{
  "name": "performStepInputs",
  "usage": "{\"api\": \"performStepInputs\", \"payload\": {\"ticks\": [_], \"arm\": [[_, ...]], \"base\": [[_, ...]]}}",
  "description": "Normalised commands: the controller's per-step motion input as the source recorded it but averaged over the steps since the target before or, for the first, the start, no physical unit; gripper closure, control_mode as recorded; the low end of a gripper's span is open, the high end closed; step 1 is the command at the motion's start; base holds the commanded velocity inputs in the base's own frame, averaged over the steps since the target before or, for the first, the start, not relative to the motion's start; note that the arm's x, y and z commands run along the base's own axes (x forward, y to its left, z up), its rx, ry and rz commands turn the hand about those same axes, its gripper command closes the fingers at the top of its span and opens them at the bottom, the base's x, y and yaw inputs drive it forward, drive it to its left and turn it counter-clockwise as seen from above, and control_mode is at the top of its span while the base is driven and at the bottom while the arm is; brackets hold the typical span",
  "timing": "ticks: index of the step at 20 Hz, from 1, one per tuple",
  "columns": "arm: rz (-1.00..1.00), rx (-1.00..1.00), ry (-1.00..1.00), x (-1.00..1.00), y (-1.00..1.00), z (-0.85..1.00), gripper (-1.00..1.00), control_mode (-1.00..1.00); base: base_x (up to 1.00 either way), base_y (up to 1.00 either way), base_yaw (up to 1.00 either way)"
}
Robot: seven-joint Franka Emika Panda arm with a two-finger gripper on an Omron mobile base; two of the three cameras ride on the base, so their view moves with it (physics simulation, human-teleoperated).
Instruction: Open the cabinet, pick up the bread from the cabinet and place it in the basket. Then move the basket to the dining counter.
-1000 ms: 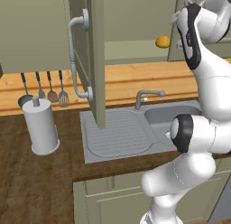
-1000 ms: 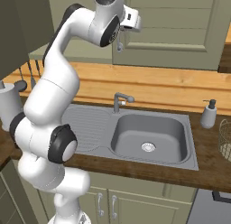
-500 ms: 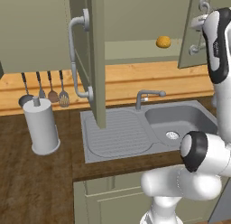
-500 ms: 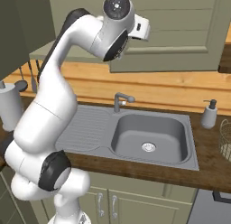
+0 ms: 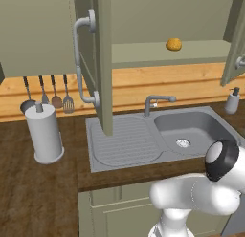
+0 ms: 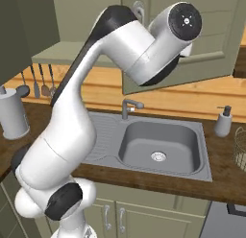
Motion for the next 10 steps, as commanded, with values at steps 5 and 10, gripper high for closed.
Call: {"api": "performStepInputs", "payload": {"ticks": [5, 10], "arm": [[0.12, 0.11, -0.26, -1.00, -1.00, -0.05, 1.00, -1.00], [0.00, 0.06, -0.20, -0.61, -0.06, -0.43, 1.00, -1.00]], "base": [[0.00, 0.00, 0.00], [0.00, 0.00, 0.00]]}}
